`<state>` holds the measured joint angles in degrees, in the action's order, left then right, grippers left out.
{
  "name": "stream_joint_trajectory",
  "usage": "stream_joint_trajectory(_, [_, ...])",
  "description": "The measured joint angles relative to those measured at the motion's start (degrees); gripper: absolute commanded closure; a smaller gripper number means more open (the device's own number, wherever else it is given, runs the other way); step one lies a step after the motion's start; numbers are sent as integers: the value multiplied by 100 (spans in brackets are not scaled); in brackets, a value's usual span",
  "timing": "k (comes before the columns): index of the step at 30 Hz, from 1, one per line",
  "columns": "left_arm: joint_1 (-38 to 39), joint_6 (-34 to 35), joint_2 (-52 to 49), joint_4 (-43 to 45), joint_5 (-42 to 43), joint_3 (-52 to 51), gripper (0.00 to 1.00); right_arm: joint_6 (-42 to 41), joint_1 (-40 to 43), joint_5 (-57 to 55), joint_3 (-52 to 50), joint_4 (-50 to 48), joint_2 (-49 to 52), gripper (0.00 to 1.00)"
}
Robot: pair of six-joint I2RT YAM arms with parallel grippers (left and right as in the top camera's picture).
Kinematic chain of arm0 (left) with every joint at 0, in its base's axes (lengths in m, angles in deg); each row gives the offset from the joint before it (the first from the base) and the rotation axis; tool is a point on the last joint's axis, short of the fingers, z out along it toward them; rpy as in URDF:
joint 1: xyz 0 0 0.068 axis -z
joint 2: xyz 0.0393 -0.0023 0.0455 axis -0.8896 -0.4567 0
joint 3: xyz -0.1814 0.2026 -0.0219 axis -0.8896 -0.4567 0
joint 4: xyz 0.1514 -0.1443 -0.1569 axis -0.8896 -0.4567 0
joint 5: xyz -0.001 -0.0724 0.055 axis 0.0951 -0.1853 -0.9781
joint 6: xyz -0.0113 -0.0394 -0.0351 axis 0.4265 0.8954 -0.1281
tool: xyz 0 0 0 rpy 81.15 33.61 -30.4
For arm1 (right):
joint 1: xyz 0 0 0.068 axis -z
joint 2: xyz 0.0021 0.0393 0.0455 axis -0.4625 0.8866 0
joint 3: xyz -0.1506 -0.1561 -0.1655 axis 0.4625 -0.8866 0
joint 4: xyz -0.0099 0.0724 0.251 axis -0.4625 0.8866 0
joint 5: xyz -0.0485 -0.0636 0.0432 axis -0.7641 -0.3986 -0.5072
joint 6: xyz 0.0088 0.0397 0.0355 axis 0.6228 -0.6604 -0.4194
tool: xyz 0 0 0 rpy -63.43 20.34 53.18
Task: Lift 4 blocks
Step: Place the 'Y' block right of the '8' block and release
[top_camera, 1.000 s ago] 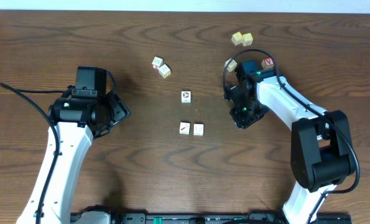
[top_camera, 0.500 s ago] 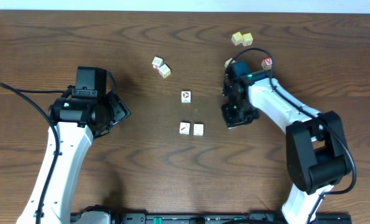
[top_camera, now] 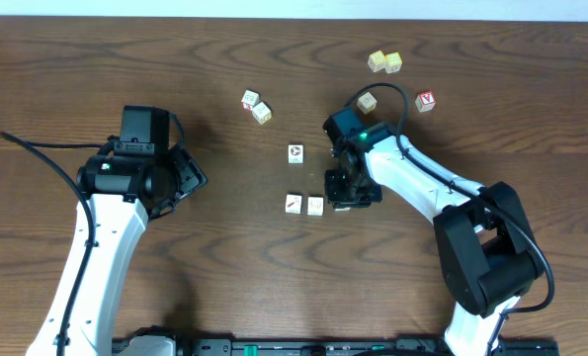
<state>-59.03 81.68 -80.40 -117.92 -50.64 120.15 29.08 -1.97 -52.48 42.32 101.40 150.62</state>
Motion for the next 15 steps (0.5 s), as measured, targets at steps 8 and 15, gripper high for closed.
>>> stream_joint_trajectory(8, [0,0,0,0,0,0,24,-400,-42,17,-4,-2,0,90])
stream_joint_trajectory(15, [0,0,0,2,0,0,24,-527,-120,13,-13,0,-2,88])
